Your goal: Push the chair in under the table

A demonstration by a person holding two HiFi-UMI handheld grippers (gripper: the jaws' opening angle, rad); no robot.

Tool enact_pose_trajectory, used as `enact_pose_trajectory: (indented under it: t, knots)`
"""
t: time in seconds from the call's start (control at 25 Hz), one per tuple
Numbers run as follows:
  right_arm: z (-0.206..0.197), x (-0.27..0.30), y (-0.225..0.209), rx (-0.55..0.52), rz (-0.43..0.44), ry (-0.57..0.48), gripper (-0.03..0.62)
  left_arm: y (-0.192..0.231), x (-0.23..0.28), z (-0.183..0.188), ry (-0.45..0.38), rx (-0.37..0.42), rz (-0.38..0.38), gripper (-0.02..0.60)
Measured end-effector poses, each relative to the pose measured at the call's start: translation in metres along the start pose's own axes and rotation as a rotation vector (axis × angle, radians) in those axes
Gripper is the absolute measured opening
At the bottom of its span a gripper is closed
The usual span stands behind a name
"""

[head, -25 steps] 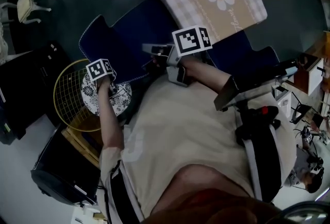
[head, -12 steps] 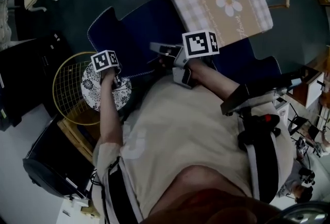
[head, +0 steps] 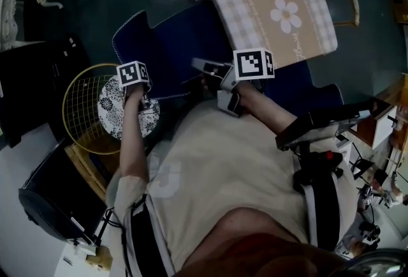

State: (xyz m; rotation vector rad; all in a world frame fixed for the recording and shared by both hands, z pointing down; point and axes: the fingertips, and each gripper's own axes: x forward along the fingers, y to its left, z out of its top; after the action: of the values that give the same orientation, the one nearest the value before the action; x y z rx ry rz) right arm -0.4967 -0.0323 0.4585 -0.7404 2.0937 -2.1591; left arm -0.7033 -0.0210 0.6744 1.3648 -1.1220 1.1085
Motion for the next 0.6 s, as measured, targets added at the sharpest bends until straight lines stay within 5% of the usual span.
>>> enact_pose_trajectory:
  t: [0.6]
  knots:
    - [0.0052, 0.0042, 0.0025, -0.002, 0.004, -0.001, 0.011, -0.0076, 0.0025, 0.0018, -0.002, -0.004, -0.016, 0.143]
